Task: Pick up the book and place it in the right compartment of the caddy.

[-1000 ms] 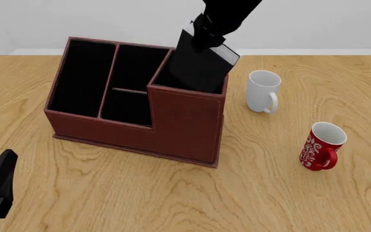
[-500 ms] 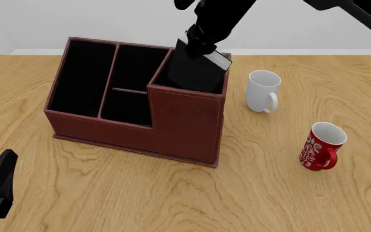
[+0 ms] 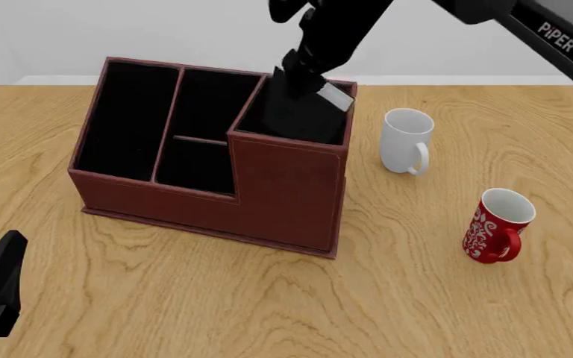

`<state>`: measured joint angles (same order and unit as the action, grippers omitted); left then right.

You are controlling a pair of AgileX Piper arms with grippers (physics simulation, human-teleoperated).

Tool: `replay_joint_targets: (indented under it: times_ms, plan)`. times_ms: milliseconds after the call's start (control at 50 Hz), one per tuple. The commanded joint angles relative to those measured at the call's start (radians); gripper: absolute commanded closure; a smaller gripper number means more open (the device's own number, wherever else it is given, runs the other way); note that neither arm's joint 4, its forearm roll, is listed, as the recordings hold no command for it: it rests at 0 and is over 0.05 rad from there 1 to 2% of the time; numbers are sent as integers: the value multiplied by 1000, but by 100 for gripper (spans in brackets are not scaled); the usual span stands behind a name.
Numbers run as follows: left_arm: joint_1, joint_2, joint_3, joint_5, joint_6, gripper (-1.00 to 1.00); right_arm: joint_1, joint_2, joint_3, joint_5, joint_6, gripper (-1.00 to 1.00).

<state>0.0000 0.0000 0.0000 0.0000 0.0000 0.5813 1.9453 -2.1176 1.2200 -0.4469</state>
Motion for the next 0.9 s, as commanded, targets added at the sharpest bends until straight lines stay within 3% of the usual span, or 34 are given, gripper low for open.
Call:
replay_joint_targets:
  times_ms: [20, 360, 380, 420, 500, 560, 580, 600, 620, 660, 700, 740, 860, 900]
  plan:
    - [0, 0, 0, 0, 0, -100, -19, 26, -20, 0, 13, -100]
    - [0, 0, 0, 0, 0, -100, -28, -17, -99, 0, 8, -100]
    - [0, 0, 0, 0, 0, -100, -17, -27, -116, 0, 29, -100]
    - [0, 0, 0, 0, 0, -100, -21, -45, -103, 0, 6, -100]
    - [0, 0, 0, 0, 0, -100, -6, -83, -92, 0, 21, -100]
    - [0, 0, 0, 0, 0, -100, 0, -205, 124, -151, 51, -100]
    - [0, 0, 0, 0, 0, -100, -11, -228, 173, -186, 44, -100]
    - [0, 0, 0, 0, 0, -100, -54, -253, 243, -246, 2, -100]
    - [0, 0, 0, 0, 0, -100, -20, -303, 317, -295, 65, -100]
    - [0, 0, 0, 0, 0, -100, -58, -352, 443, -387, 14, -100]
    - [0, 0, 0, 0, 0, -100, -21, -408, 505, -441, 67, -100]
    - [0, 0, 0, 0, 0, -100, -53, -449, 612, -518, 33, -100]
    - [0, 0, 0, 0, 0, -100, -11, -604, 840, -696, 98, -100]
    - [0, 0, 0, 0, 0, -100, -30, -673, 955, -792, 40, -100]
